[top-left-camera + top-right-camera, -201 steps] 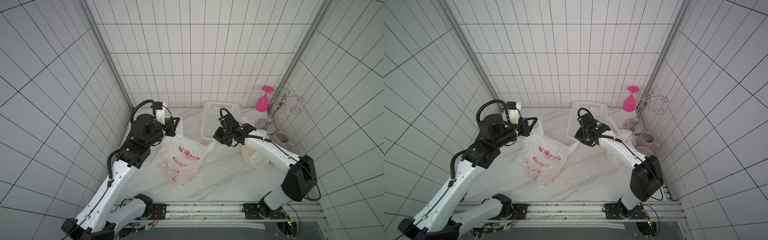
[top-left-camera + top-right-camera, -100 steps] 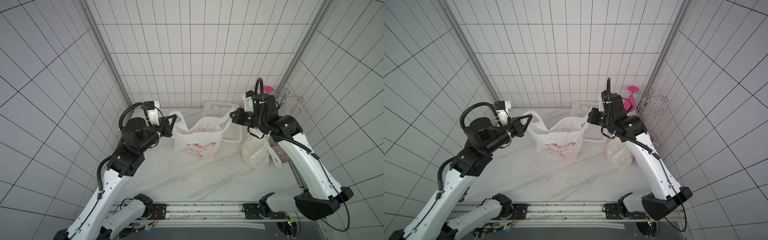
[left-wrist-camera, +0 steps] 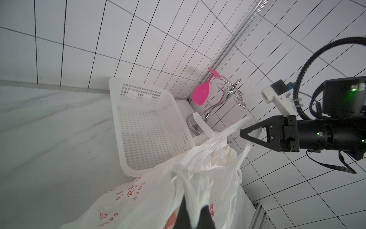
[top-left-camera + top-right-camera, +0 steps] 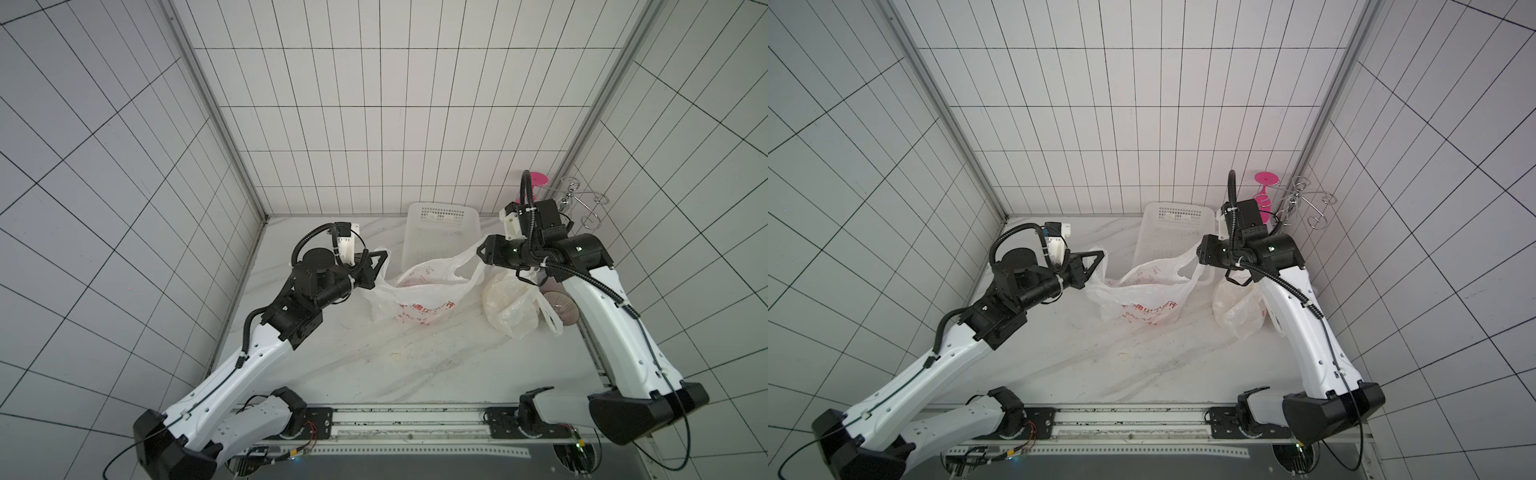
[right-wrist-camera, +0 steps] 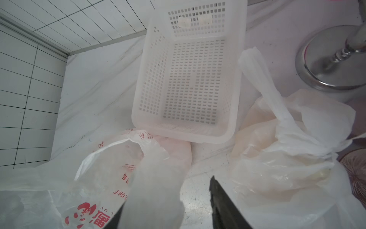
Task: Place the peach into a plastic bag & tie a knot
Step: Adjust the plastic bag at the center of the board.
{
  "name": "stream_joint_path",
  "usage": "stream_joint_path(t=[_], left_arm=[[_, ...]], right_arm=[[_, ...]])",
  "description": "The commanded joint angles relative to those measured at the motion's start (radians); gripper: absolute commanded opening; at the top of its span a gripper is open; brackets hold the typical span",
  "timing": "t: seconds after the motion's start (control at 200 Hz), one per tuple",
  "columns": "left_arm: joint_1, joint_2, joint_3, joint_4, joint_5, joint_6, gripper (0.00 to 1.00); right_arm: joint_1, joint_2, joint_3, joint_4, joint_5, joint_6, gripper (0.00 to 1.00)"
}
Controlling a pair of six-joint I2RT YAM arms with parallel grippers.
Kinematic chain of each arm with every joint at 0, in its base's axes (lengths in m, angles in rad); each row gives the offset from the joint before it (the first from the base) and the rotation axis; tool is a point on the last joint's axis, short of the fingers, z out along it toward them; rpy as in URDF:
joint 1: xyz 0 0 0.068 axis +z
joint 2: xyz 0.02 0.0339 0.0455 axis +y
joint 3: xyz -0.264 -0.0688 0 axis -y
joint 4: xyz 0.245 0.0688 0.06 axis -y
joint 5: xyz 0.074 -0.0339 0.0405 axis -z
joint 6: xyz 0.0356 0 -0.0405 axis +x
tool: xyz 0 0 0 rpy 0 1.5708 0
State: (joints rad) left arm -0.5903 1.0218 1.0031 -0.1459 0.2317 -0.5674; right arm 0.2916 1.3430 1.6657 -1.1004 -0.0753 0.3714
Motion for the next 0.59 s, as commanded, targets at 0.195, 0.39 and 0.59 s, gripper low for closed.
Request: stream_joint_path(t=[0.195,0.39,0.59], left_arm=[[-0.004,0.071,0.103,0.053,0.088,0.051,0.0],[-0.014,0.128,0.186,-0.027,0.115,0.105,0.0],[-0.021,0.14,0.2,-0.06,0.125,0.129,0.0]], right_arm=[[0.064,-0.016,0.382,-0.226,0.232,-0.159,0.7],[0.247,0.04,0.347,-0.057,-0.055,-0.237,0.63],[0.305,0.067,0.109,0.326,-0.295,-0.265,0.54]])
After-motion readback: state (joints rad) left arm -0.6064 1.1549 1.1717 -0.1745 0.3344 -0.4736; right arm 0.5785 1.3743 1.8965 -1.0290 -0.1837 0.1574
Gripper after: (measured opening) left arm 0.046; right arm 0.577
